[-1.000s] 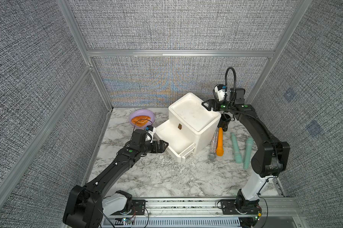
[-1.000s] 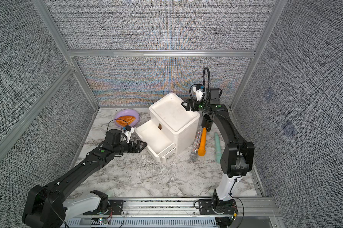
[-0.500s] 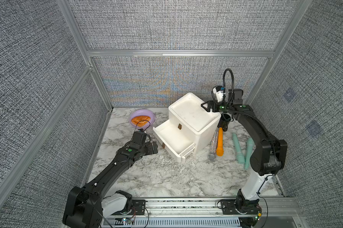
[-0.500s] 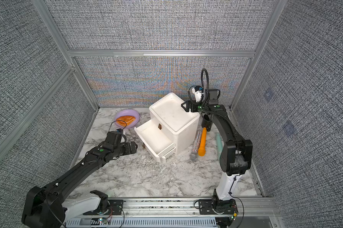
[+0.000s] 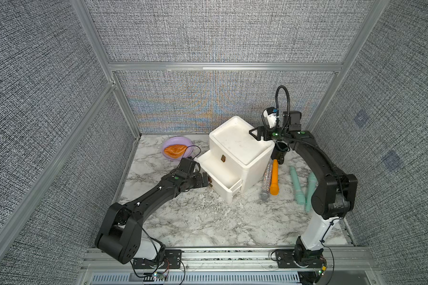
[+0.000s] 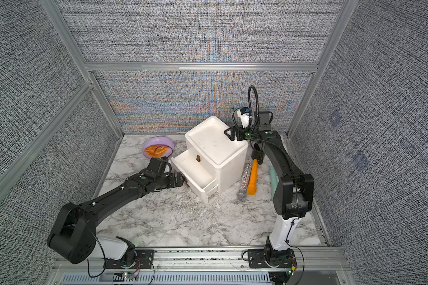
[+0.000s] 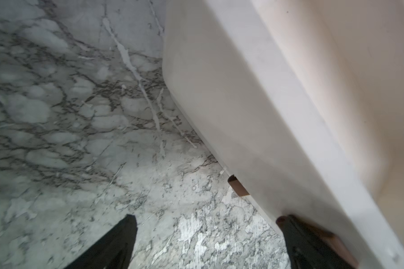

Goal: Take the microphone out of the drawer
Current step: Close the drawer of the storage box.

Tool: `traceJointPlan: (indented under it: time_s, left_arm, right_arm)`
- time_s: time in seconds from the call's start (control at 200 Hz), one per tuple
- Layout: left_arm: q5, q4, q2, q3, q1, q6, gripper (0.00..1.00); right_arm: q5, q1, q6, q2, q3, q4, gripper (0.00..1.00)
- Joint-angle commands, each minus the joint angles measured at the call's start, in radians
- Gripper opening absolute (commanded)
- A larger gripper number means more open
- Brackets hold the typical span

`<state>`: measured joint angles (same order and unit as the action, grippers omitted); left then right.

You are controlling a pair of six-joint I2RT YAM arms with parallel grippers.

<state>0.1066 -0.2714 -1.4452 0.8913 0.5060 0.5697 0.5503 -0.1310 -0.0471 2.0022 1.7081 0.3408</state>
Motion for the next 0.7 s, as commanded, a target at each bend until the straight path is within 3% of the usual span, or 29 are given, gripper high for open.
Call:
traceJointPlan:
  time_s: [0.0, 0.305, 0.696]
  left_arm:
    - [0.054, 0.110, -0.030, 0.035, 0.024, 0.006, 1.00]
    - [0.082, 0.184, -0.146, 0.102, 0.051, 0.015, 1.00]
    - [0.107, 0.359, -0.157, 0.071, 0.066, 0.064, 1.00]
  right_arm:
    - [0.039, -0.016, 0.009, 0.017, 0.001, 0.087, 0.98]
    - [0.038, -0.031, 0.021, 0.026, 0.005, 0.102, 0.98]
    - [0.039, -0.045, 0.032, 0.038, 0.016, 0.118, 0.98]
